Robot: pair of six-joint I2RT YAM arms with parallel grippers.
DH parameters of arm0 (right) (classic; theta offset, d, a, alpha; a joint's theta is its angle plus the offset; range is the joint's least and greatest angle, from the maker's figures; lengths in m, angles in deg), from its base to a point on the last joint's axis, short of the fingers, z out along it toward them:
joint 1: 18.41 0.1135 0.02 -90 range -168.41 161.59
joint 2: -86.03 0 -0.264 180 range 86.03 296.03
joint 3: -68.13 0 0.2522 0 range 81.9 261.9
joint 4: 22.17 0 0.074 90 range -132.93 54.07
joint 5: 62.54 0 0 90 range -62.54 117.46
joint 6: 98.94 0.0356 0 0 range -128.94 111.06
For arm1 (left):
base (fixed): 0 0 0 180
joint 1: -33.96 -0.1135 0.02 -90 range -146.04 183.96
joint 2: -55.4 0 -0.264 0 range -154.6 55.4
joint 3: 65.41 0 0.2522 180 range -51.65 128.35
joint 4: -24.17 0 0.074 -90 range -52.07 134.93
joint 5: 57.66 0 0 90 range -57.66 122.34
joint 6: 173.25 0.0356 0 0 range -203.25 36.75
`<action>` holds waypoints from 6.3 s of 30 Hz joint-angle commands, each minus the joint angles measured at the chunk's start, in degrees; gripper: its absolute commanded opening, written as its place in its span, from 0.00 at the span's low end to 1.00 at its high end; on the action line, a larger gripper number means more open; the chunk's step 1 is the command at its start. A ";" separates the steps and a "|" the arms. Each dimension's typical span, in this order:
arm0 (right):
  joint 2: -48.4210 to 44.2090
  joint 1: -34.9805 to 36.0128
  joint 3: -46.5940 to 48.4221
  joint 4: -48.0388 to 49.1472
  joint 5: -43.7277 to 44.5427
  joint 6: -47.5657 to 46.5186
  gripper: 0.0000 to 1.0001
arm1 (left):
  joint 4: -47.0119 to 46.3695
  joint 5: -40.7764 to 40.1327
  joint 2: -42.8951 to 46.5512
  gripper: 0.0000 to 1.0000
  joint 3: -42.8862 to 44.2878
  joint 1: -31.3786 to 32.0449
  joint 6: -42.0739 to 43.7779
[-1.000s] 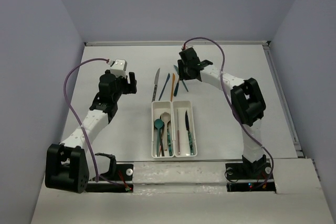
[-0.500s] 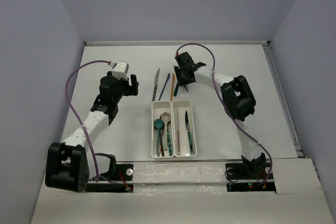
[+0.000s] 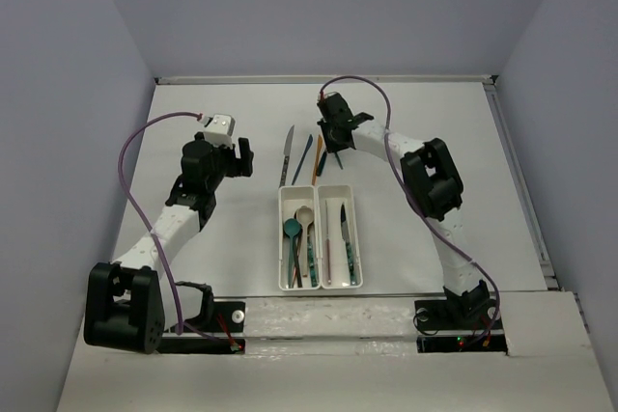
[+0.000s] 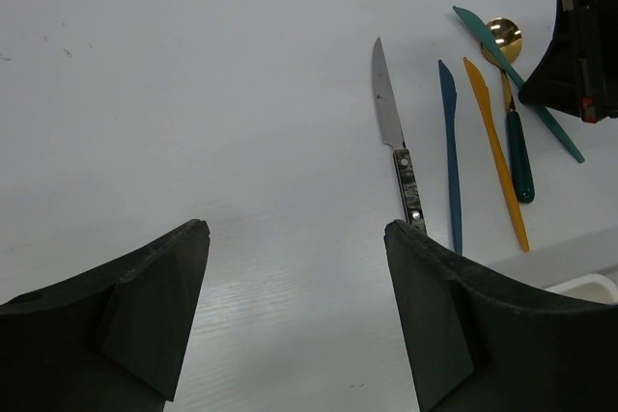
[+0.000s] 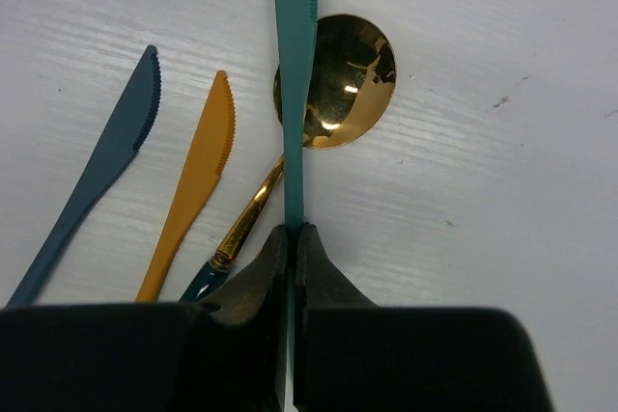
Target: Sort the eating utensils into containers
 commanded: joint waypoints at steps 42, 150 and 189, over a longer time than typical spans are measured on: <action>-56.92 30.70 -63.89 10.33 11.46 50.95 0.33 | 13.76 6.64 -35.18 0.73 24.98 7.62 4.28; -54.88 21.30 -44.33 12.37 0.22 25.44 0.00 | 12.35 24.85 6.21 0.99 13.73 0.68 -14.19; -60.08 28.94 -62.75 0.32 -1.46 47.08 0.43 | 13.67 21.23 2.51 0.99 12.85 -0.73 -6.97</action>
